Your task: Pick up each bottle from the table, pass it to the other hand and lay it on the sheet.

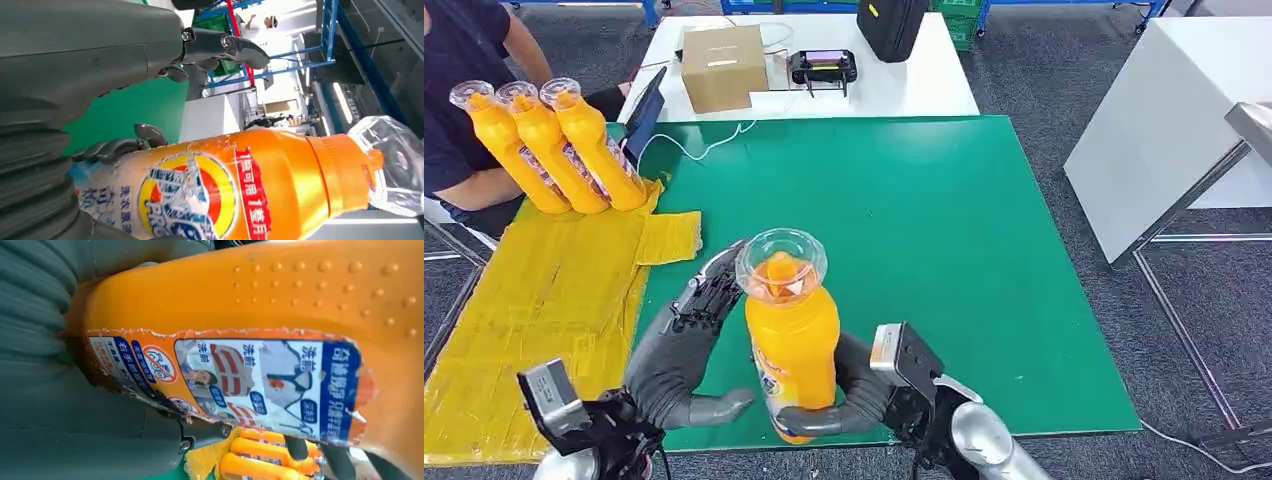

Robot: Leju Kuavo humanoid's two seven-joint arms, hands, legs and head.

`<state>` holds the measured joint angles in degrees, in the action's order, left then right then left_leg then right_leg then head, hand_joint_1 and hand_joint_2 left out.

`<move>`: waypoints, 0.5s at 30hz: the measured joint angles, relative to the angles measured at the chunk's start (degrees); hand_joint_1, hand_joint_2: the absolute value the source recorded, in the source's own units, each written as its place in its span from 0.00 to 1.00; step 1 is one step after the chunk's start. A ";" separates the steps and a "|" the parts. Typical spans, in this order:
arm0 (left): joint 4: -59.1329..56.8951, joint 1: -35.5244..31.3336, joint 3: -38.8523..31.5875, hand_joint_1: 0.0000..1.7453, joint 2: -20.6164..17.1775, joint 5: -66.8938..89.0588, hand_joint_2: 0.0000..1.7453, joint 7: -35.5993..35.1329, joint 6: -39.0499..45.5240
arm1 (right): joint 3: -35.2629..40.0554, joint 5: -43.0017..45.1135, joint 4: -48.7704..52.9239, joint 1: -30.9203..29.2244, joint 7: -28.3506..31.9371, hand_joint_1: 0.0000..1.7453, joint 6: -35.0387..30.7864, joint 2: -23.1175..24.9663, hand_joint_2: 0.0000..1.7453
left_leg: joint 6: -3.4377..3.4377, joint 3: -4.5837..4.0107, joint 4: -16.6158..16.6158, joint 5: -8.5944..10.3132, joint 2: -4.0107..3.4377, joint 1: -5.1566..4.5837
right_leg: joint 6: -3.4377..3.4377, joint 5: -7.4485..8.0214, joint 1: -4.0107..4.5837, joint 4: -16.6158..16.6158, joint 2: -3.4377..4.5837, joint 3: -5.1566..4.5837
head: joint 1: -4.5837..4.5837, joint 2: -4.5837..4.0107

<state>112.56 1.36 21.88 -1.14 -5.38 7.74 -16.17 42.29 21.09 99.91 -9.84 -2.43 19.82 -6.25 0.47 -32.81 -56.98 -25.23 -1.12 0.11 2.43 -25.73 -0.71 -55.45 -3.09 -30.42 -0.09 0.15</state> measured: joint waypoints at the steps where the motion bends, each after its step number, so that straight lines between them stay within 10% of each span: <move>1: 0.00 -0.01 0.02 0.00 -0.07 0.02 1.00 0.00 -0.18 | 0.13 0.02 -0.02 -0.08 -0.04 1.00 0.07 -0.02 1.00 | 0.00 0.00 0.00 0.00 0.00 0.00 | 0.00 0.00 0.00 0.00 0.00 0.00 | 0.02 0.00; 15: -1.05 -4.07 3.32 0.00 -3.83 -2.98 1.00 -2.58 -8.88 | 8.50 8.96 -4.44 -7.37 -1.86 1.00 0.63 -0.90 1.00 | 0.03 0.01 0.00 0.05 0.01 0.01 | 0.00 0.01 0.02 -0.01 -0.02 0.03 | 0.00 0.00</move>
<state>111.51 -2.71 25.20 -4.96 -8.36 5.16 -25.05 50.80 30.06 95.47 -17.21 -4.28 20.46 -7.15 0.49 -32.81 -56.98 -25.18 -1.12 0.12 2.43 -25.73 -0.69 -55.45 -3.11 -30.39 -0.09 0.15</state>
